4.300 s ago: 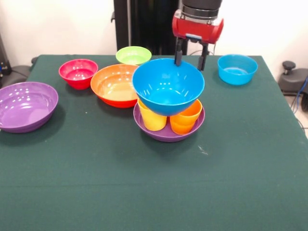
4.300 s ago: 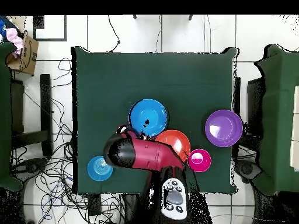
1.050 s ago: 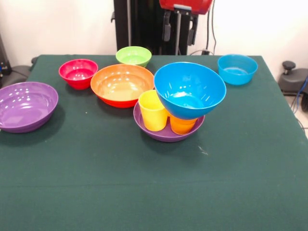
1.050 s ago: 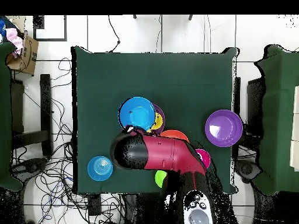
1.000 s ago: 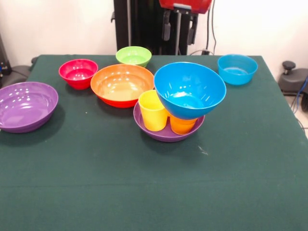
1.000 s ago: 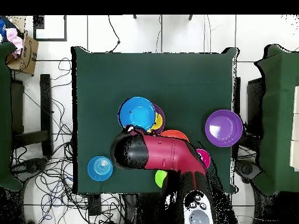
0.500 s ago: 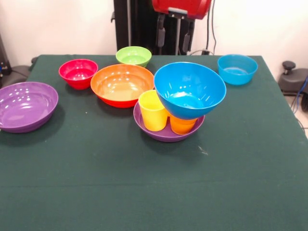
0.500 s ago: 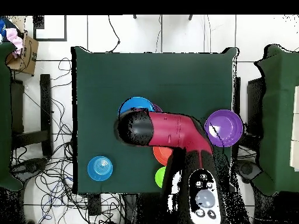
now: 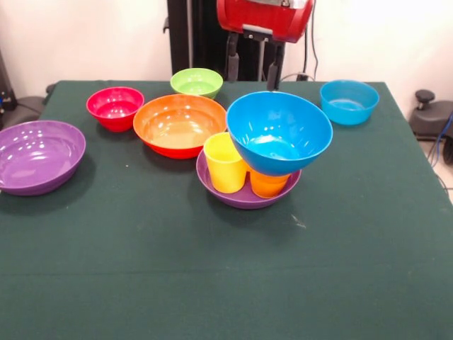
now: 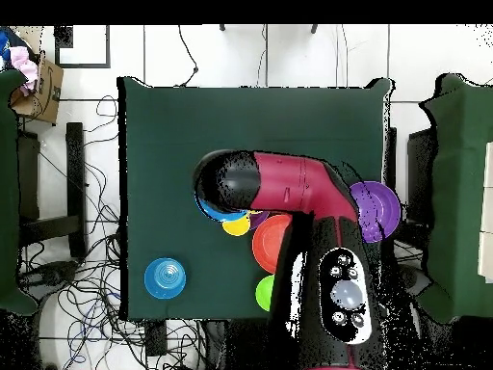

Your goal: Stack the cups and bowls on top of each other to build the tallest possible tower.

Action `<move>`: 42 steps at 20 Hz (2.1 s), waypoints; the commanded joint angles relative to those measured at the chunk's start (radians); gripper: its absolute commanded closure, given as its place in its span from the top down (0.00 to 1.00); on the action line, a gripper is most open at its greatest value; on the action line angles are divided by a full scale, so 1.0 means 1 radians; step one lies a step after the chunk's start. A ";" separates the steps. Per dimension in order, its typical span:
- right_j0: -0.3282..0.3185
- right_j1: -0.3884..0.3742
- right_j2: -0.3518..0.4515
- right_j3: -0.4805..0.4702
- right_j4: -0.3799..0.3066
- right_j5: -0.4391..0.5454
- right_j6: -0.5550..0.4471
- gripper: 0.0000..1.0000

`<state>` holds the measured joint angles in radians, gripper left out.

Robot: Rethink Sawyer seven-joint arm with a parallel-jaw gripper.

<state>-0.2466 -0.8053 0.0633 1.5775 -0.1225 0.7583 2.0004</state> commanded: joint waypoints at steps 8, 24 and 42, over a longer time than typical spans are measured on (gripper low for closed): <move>-0.064 0.028 0.140 -0.137 -0.029 0.261 -0.156 1.00; -0.106 0.068 0.160 -0.105 -0.060 0.222 -0.167 1.00; -0.362 0.184 0.286 -0.142 -0.224 0.167 -0.423 1.00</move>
<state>-0.5595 -0.6942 0.2306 1.4497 -0.2273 0.9302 1.9577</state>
